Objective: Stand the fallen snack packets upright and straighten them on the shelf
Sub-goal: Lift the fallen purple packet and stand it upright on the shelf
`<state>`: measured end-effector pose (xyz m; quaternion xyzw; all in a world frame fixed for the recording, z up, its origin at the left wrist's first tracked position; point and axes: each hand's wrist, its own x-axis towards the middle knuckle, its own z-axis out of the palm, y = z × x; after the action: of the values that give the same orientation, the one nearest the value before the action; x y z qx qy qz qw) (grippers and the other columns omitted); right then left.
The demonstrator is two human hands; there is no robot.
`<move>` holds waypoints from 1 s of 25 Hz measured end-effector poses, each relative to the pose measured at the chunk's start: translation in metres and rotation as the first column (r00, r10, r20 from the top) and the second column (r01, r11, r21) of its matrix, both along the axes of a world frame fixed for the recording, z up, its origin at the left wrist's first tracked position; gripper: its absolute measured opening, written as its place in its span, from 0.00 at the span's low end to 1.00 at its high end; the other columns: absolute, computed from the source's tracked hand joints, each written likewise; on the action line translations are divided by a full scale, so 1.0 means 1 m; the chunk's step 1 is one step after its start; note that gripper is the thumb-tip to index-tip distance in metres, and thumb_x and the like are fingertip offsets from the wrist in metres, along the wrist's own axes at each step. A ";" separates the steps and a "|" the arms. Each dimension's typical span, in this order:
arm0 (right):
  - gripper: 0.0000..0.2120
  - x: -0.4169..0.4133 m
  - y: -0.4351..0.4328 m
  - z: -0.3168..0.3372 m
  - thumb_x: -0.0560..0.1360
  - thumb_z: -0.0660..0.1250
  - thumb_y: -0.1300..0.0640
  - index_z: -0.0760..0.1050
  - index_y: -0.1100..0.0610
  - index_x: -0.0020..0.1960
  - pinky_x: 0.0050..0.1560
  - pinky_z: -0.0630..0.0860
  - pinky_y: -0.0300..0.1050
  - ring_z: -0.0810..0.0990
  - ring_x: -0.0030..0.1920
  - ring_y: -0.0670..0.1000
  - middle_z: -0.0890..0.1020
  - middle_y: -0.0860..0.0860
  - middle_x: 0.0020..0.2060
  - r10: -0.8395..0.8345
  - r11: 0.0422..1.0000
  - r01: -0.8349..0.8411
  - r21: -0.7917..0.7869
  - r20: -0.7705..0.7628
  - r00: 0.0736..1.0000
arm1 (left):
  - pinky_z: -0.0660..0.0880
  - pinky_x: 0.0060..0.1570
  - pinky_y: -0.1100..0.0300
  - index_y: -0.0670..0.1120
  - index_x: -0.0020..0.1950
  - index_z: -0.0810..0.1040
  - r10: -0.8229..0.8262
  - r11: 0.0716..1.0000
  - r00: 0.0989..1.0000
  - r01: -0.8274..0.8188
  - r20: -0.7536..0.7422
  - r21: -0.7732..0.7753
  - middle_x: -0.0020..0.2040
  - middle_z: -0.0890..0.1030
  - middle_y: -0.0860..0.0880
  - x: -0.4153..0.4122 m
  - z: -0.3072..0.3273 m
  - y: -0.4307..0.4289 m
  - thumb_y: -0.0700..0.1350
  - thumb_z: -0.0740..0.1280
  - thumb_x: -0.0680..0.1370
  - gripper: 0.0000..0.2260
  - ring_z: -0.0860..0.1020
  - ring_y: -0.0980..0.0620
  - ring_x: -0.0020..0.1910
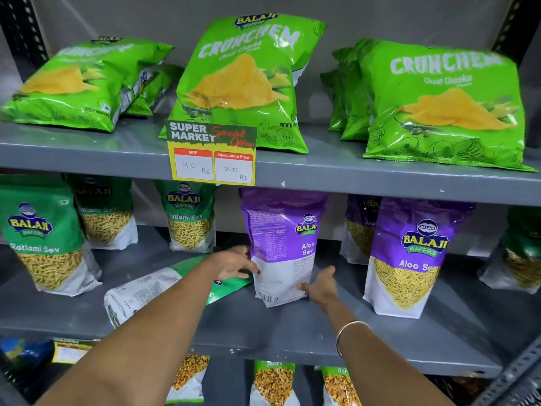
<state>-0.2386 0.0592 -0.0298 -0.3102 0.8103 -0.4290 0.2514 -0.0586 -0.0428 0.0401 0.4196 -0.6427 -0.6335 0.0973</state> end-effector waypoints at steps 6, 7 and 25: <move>0.13 -0.002 0.008 0.013 0.70 0.65 0.74 0.71 0.60 0.49 0.23 0.70 0.35 0.72 0.33 0.48 0.76 0.54 0.39 0.183 0.983 -0.173 -0.057 0.274 0.944 | 0.65 0.67 0.54 0.47 0.63 0.71 -0.132 0.983 0.991 0.127 0.029 0.130 0.43 0.82 0.52 0.010 -0.007 -0.010 0.29 0.59 0.77 0.19 0.75 0.56 0.47; 0.19 -0.005 0.010 0.015 0.70 0.66 0.73 0.70 0.60 0.58 0.24 0.73 0.33 0.74 0.38 0.48 0.77 0.54 0.45 0.265 0.964 -0.261 -0.059 0.337 0.903 | 0.61 0.70 0.53 0.44 0.64 0.73 -0.140 0.985 0.989 0.134 0.049 0.112 0.49 0.79 0.51 0.009 -0.011 -0.012 0.30 0.60 0.77 0.18 0.74 0.56 0.51; 0.19 -0.031 0.013 0.030 0.75 0.66 0.66 0.70 0.59 0.65 0.35 0.70 0.38 0.74 0.47 0.49 0.76 0.52 0.48 0.344 0.938 -0.342 -0.054 0.257 0.903 | 0.68 0.42 0.61 0.40 0.56 0.70 0.200 0.963 0.980 -0.201 -0.021 -0.179 0.55 0.76 0.40 -0.029 -0.027 0.001 0.34 0.73 0.69 0.19 0.73 0.49 0.52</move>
<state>-0.2697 0.0726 0.0006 -0.3891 0.7008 -0.4186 0.4270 -0.0877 -0.0417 0.0129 0.4709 -0.6516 -0.5602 0.1995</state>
